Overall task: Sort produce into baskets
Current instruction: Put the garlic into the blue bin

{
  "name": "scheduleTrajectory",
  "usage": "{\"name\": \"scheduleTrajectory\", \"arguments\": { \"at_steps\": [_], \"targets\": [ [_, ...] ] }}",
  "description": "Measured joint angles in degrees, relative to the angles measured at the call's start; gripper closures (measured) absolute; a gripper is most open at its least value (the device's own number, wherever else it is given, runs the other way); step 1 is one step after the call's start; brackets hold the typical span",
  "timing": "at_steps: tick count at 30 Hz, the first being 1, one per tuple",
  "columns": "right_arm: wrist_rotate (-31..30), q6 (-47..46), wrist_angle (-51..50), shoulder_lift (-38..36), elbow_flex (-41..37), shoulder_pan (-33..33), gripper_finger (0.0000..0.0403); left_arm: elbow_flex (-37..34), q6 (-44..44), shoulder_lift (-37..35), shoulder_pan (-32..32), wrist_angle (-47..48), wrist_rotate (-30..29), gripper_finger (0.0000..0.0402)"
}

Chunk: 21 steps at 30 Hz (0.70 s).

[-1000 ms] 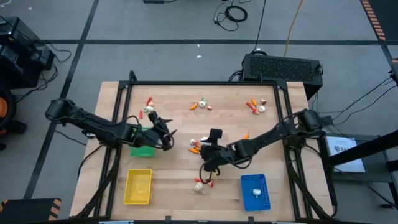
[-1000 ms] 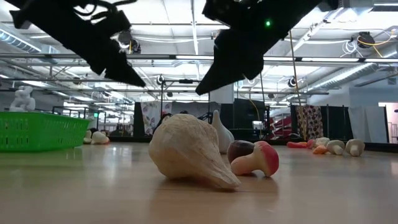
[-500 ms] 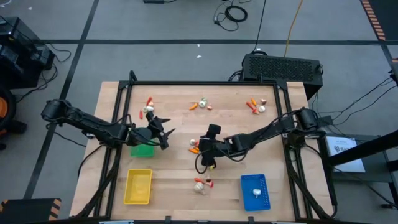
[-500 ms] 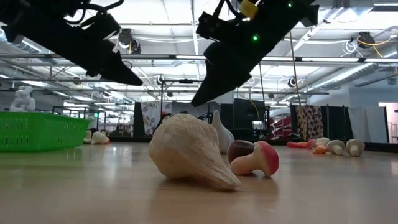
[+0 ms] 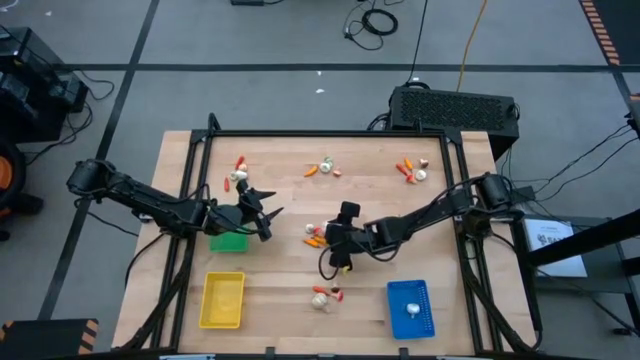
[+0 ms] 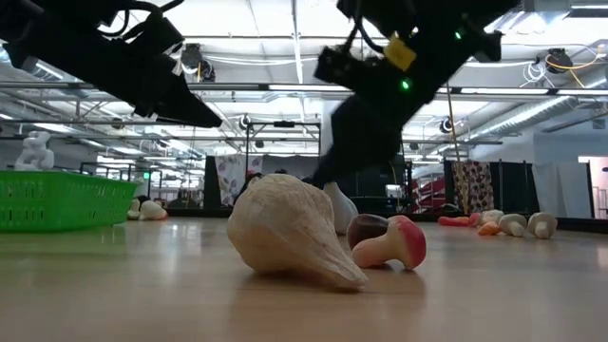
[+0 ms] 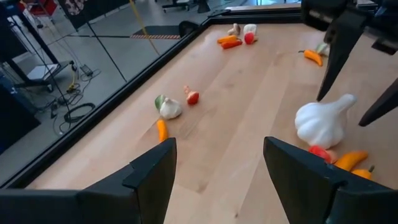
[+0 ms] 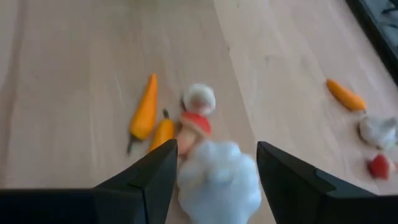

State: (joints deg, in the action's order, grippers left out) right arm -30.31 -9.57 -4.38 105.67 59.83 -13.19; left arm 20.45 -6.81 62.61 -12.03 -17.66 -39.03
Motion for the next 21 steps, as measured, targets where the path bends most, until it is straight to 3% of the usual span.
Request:
{"name": "scheduleTrajectory", "arguments": {
  "at_steps": [4, 13, 21],
  "targets": [
    [-2.75, -0.48, 0.41, 0.04, -0.78, -0.04, 0.0193, 0.00, 0.00, 0.00, 0.00, 0.03, 0.00, 0.0153],
    [-2.66, -0.28, 2.32, 0.04, -0.81, -0.04, 0.0205, 0.00, -0.02, 0.00, 0.00, 0.05, 0.00, 0.0153],
    [-2.34, -0.31, -0.37, 0.04, -0.81, -0.04, 0.0312, 0.00, -0.35, 0.00, 0.00, 0.14, 0.00, 0.0153]
  ]
}}
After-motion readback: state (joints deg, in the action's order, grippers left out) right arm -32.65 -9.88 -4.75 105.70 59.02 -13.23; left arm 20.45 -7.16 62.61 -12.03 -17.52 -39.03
